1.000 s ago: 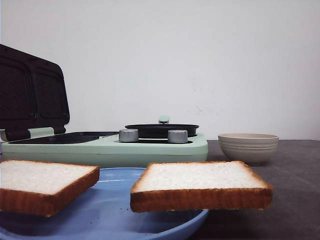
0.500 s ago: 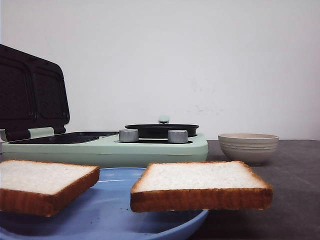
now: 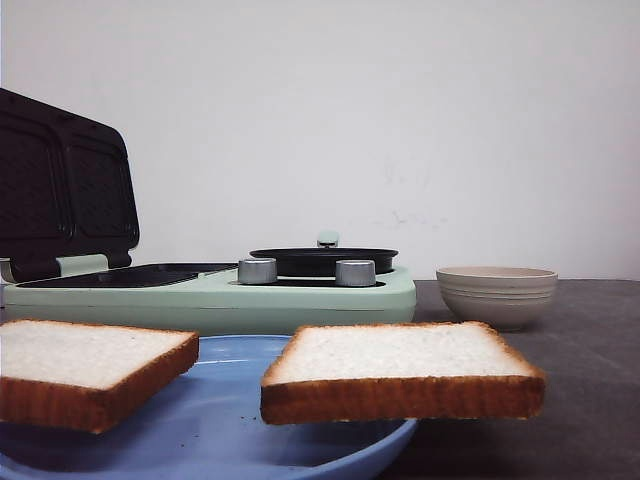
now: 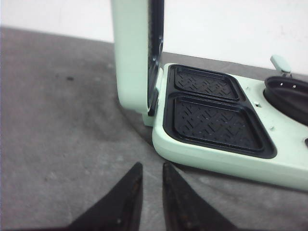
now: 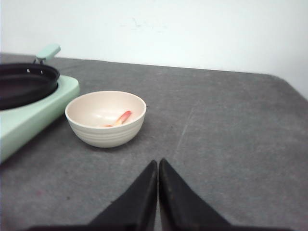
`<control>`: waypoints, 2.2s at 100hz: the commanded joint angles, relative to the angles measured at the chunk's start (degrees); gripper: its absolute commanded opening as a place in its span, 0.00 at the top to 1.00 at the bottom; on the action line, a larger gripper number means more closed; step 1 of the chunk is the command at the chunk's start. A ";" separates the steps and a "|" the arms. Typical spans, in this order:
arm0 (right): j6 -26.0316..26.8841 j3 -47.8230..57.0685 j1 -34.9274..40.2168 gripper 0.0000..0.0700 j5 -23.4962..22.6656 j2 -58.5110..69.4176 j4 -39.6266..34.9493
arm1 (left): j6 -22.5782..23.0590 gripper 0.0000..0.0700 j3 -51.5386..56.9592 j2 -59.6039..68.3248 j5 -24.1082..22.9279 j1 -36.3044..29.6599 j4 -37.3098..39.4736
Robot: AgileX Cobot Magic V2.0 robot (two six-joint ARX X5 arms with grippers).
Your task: Make breakfast with bread and shrimp
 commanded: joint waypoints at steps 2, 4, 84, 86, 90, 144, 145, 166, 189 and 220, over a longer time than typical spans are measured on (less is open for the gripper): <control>7.67 -0.13 0.09 1.00 0.02 -0.04 0.39 | -7.65 1.00 -0.15 -0.07 0.20 0.02 0.17; 8.74 -0.04 0.09 1.00 0.02 -0.04 0.39 | -8.61 1.00 0.15 -0.07 0.26 0.02 0.07; 18.84 38.60 0.13 1.00 -1.33 36.85 -28.30 | -6.27 0.99 38.97 36.09 8.31 0.00 -25.35; 18.84 38.60 0.13 1.00 -1.62 37.11 -28.57 | -6.25 0.99 38.97 36.22 8.96 0.00 -25.68; 18.75 38.60 0.13 1.00 -2.86 37.53 -29.14 | -6.23 0.99 38.97 36.39 10.27 0.00 -26.43; 9.14 38.40 0.13 0.37 -26.60 40.24 -38.12 | 0.52 0.36 38.97 46.10 27.02 -0.72 -39.41; 9.03 38.40 0.13 0.36 -26.84 40.39 -38.18 | 0.61 0.36 38.97 46.47 27.32 -0.76 -39.56; 5.62 38.40 0.13 0.35 -30.84 45.33 -41.31 | 3.63 0.36 38.95 54.53 29.92 -2.49 -42.58; 4.81 38.42 0.13 0.36 -30.84 46.47 -38.21 | 6.19 0.36 38.95 61.64 29.75 -4.96 -44.52; 4.87 38.42 0.13 0.36 -31.08 46.47 -37.11 | 7.26 0.36 38.93 69.13 27.32 -7.87 -44.26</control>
